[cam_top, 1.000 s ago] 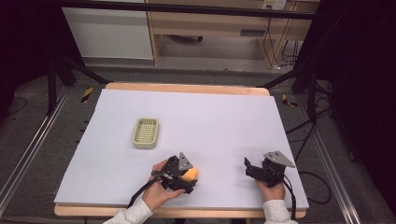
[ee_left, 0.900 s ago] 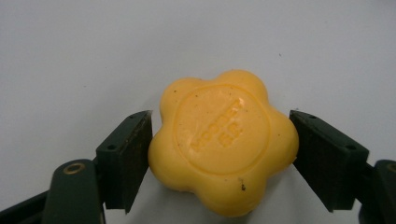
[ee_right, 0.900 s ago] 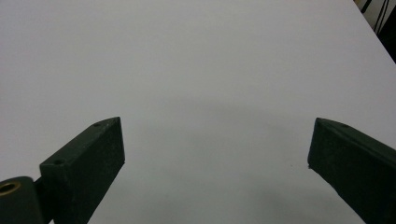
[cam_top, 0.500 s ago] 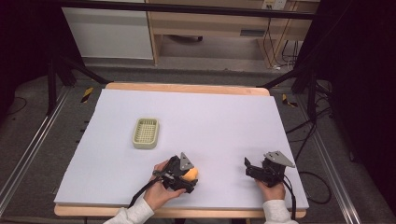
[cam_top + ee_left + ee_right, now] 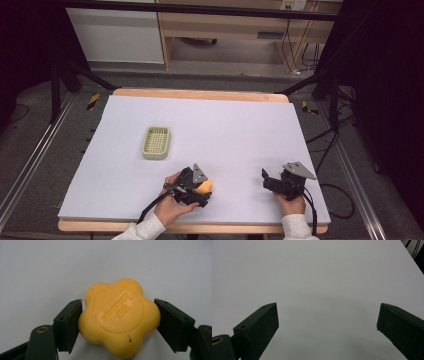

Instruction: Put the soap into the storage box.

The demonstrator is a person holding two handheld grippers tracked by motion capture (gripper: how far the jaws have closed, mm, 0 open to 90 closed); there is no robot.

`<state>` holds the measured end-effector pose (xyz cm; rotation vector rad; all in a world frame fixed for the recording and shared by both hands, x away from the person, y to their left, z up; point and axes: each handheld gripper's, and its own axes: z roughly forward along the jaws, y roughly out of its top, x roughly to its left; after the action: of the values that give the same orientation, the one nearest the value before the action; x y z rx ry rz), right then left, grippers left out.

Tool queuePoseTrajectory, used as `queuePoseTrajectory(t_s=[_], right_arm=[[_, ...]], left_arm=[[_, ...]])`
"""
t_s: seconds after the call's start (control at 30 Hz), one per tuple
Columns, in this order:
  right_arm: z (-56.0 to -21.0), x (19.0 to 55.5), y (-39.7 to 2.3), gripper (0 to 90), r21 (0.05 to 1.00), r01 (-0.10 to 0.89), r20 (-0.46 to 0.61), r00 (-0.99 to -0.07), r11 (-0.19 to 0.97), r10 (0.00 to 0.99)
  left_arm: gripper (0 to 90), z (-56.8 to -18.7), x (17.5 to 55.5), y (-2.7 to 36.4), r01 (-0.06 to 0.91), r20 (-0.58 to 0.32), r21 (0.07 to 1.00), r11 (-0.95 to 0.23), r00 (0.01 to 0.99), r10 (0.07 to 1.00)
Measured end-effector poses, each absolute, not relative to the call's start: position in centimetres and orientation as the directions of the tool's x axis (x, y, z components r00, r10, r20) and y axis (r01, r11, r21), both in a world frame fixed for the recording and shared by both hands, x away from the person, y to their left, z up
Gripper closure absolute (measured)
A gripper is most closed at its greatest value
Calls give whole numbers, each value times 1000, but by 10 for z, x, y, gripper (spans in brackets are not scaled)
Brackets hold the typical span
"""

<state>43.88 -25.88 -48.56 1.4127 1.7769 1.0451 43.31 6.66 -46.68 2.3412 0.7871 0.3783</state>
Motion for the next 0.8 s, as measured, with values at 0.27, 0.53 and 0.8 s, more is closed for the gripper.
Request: queuePoseTrajectory(t_s=[0.27,0.53,0.8], right_arm=[[-486,439,-259,43,875,472,0,-227,110,974],[-486,439,-259,43,875,472,1,-228,109,974],[-486,439,-259,41,874,473,2,-228,109,974]], left_arm=[[253,-464,434,69,446,62,649,-617,777,627],[251,-466,433,69,446,68,642,-624,777,626],[237,-466,433,68,444,64,650,-617,777,626]])
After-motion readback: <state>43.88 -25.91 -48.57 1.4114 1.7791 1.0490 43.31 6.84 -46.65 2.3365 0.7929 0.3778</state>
